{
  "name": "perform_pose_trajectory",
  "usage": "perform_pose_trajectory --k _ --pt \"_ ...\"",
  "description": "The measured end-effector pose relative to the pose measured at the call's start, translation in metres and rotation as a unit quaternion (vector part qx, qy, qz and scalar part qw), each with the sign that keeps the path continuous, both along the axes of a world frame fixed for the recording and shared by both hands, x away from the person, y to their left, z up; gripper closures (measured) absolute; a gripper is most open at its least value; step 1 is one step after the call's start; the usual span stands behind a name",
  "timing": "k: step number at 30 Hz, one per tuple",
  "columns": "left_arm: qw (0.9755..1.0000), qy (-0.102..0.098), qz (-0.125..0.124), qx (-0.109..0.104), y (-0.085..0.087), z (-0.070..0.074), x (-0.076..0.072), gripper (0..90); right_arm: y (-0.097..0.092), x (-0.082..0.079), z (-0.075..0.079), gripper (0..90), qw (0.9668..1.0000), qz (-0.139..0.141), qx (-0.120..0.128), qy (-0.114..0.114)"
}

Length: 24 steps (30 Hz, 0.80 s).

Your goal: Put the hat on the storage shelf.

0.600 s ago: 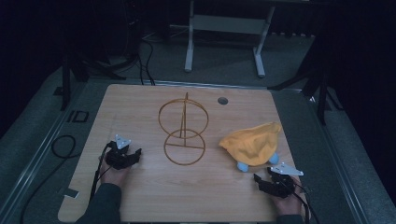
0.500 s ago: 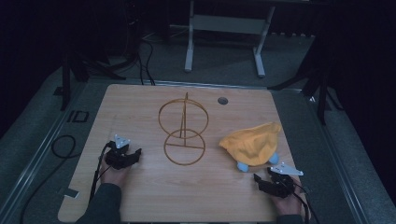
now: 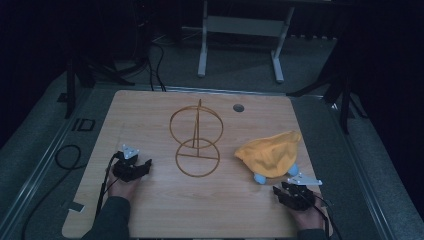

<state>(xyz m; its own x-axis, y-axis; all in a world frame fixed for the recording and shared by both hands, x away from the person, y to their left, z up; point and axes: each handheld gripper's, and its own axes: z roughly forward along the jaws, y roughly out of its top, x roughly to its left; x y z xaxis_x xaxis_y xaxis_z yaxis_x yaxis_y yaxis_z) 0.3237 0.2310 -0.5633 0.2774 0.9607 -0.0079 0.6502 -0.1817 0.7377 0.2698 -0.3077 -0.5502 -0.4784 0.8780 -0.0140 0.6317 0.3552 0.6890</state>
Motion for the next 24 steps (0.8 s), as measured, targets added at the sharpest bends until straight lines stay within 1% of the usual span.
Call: perform_pose_trajectory --k 3,4,7,8,9,13,14,15,16,19,20,21,23,24 --pt "1.0000 0.000 0.000 0.000 0.000 0.000 0.000 41.4 0.004 -0.004 0.001 60.9 0.9998 0.018 -0.006 0.000" --pt "1.0000 0.000 0.000 0.000 0.000 0.000 0.000 41.4 0.006 -0.005 0.001 61.0 0.9996 0.024 -0.012 -0.002" --pt "1.0000 0.000 0.000 0.000 0.000 0.000 0.000 41.3 0.011 -0.010 0.004 61.1 0.9989 0.041 -0.021 -0.010" --pt "1.0000 0.000 0.000 0.000 0.000 0.000 0.000 41.3 0.011 -0.010 0.004 61.1 0.9989 0.041 -0.021 -0.010" --pt "1.0000 0.000 0.000 0.000 0.000 0.000 0.000 41.3 0.015 -0.012 0.007 60.3 0.9982 0.053 -0.023 -0.017" --pt "1.0000 0.000 0.000 0.000 0.000 0.000 0.000 41.3 0.020 -0.015 0.013 60.0 0.9966 0.073 -0.020 -0.033" --pt "1.0000 0.000 0.000 0.000 0.000 0.000 0.000 41.3 0.020 -0.015 0.013 60.0 0.9966 0.073 -0.020 -0.033" --pt "1.0000 0.000 0.000 0.000 0.000 0.000 0.000 41.3 0.024 -0.017 0.018 59.6 0.9957 0.080 -0.020 -0.043" --pt "1.0000 0.000 0.000 0.000 0.000 0.000 0.000 41.3 0.024 -0.017 0.018 59.6 0.9957 0.080 -0.020 -0.043" --pt "1.0000 0.000 -0.001 0.000 0.000 0.000 0.000 41.3 0.034 -0.017 0.023 57.2 0.9936 0.098 -0.024 -0.050" --pt "1.0000 0.000 -0.001 0.000 0.000 0.000 0.000 41.3 0.034 -0.017 0.023 57.2 0.9936 0.098 -0.024 -0.050" --pt "1.0000 0.000 -0.001 0.000 0.000 0.000 0.000 41.3 0.042 -0.015 0.025 54.9 0.9927 0.106 -0.026 -0.052" --pt "1.0000 0.000 -0.002 -0.001 0.000 0.000 -0.001 41.3 0.044 -0.014 0.025 54.5 0.9925 0.107 -0.025 -0.053" --pt "1.0000 0.000 -0.002 0.000 0.000 0.000 -0.001 41.3 0.049 -0.011 0.026 53.2 0.9919 0.110 -0.029 -0.057"
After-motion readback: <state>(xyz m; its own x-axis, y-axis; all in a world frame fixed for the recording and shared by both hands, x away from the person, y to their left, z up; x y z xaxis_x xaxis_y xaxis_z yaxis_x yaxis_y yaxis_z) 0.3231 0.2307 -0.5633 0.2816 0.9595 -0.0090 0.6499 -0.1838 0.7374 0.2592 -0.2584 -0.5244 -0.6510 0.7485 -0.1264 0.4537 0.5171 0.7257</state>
